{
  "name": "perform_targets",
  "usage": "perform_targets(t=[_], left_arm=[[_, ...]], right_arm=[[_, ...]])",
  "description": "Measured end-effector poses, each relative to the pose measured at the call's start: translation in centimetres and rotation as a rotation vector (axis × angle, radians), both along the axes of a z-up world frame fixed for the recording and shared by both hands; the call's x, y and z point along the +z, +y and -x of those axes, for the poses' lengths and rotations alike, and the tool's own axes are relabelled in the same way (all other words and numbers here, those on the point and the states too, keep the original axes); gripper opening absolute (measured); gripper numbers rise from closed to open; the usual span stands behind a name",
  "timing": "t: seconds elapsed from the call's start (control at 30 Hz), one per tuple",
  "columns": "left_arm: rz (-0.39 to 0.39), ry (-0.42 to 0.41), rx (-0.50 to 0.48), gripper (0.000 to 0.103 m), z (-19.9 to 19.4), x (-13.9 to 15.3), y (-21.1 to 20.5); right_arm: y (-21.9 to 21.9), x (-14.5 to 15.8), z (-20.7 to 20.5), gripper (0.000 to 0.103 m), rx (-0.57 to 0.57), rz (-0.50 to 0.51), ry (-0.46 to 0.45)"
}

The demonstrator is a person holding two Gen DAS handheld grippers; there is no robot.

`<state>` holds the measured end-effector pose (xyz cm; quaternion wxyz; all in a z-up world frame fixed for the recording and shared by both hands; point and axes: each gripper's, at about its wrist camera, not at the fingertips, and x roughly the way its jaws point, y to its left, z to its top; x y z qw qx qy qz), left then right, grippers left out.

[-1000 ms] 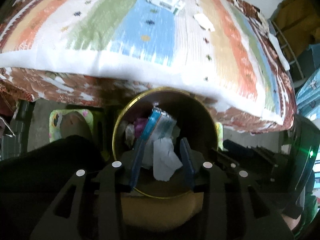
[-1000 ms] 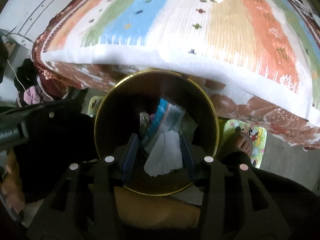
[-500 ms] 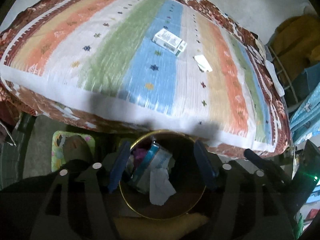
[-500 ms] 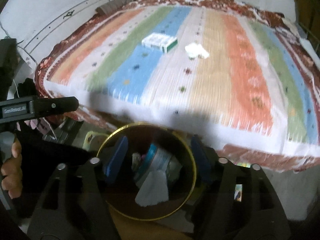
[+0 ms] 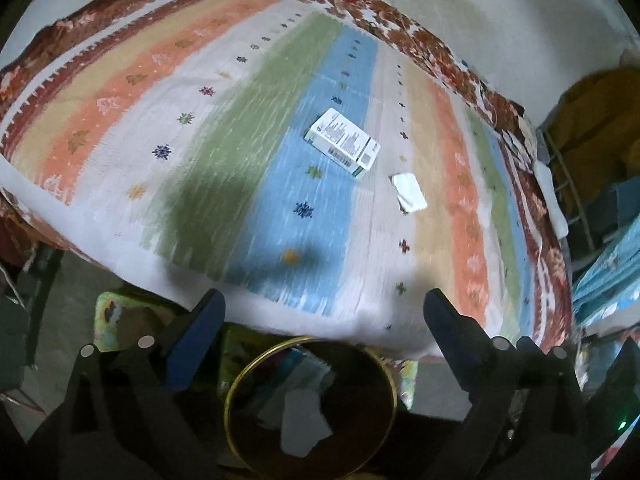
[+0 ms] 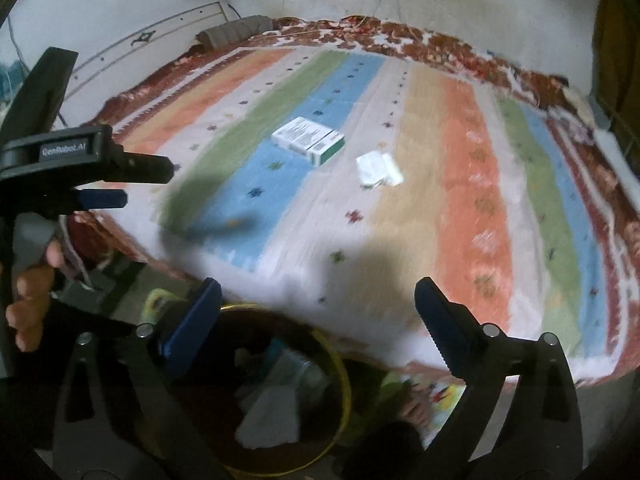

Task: Collect trash
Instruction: 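Move both open tools back toward the white medicine box and paper, then grasp the white medicine box with the left tool while the right tool grasps the white paper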

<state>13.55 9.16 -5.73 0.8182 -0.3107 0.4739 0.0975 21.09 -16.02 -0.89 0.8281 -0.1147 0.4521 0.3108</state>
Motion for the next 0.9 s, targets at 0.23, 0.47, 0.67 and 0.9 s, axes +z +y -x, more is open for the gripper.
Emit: perform_targets(t=[0.23, 0.47, 0.67, 0.9], left_arm=[[-0.018, 0.004, 0.006, 0.097, -3.1, 0.0, 0.5], [-0.208, 0.012, -0.132, 0.097, -7.6, 0.0, 0.5], [-0.334, 0.065, -0.297, 0.097, -11.2, -2.3, 1.3], [-0.437, 0.012, -0.471, 0.097, -14.2, -2.7, 0.8]], right_arm=[[1.5, -0.4, -3.4, 0.094, -0.004, 0.027, -0.007], [2.4, -1.2, -6.6, 0.094, -0.014, 0.025, -0.007], [2.9, -2.0, -9.4, 0.094, -0.028, -0.004, 0.015], [4.1, -2.9, -11.8, 0.094, -0.017, -0.019, 0.018]])
